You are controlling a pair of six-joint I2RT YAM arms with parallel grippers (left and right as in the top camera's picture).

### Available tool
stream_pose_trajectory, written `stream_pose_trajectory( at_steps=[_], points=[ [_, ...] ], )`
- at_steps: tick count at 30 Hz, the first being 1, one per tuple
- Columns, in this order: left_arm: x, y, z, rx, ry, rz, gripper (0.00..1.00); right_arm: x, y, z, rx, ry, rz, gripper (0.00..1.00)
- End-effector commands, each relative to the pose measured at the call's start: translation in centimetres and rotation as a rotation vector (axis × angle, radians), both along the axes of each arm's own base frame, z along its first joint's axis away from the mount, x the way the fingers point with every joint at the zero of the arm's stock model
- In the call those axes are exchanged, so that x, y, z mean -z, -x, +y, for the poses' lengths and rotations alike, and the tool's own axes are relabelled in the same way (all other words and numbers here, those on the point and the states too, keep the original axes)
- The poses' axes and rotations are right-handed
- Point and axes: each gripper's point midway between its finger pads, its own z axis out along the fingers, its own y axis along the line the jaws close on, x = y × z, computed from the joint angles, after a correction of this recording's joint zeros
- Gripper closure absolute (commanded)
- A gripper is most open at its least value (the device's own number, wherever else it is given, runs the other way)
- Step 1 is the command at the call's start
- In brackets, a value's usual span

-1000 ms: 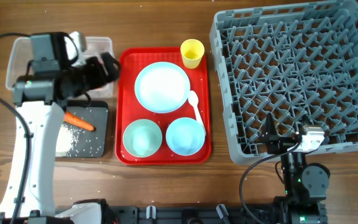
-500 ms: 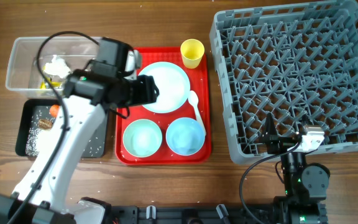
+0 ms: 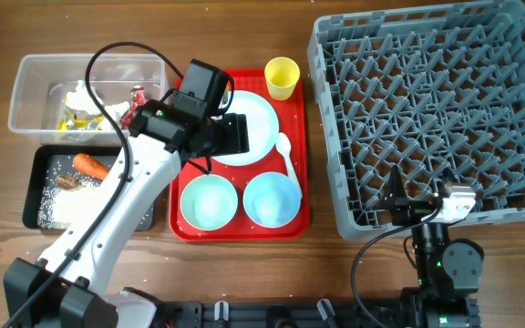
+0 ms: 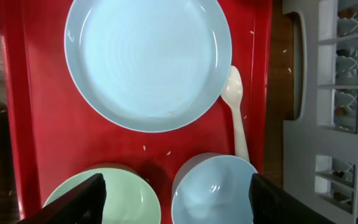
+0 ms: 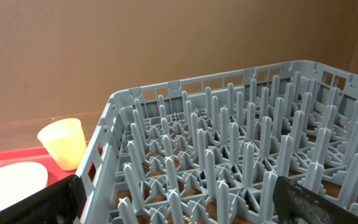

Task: Sort waste into correct bins and load items into the dishwasher rack
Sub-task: 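Move the left gripper to the yellow cup on the red tray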

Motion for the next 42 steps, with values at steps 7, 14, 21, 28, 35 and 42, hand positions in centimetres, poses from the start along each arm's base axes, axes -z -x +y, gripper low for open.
stream_pose_trajectory(
  at_steps=[7,14,21,28,35,42],
  points=[
    [0.4,0.7,3.0,-0.064,-0.051,0.058,0.0,-0.1,0.0,1.4,-0.075,-0.143,-0.002,0.0],
    [0.4,0.8,3.1,0.007,-0.076,0.046,0.0,-4.6,1.0,1.5,-0.082,-0.095,-0.023,0.0],
    [-0.6,-1.3,1.6,-0.011,0.005,-0.037,0.18,-11.9,1.1,2.6,-0.146,-0.091,0.048,0.0],
    [-3.9,-7.6,-2.3,-0.012,0.204,-0.282,0.51,-15.3,-1.6,4.5,-0.239,-0.135,0.346,0.01],
    [-1.9,-13.5,-5.5,-0.061,0.36,-0.364,0.53,-13.3,-4.3,4.5,-0.232,-0.151,0.481,0.0],
    [3.0,-17.3,-7.2,-0.101,0.409,-0.382,0.49,-10.5,-5.1,4.4,-0.233,-0.139,0.59,0.0]
  ],
)
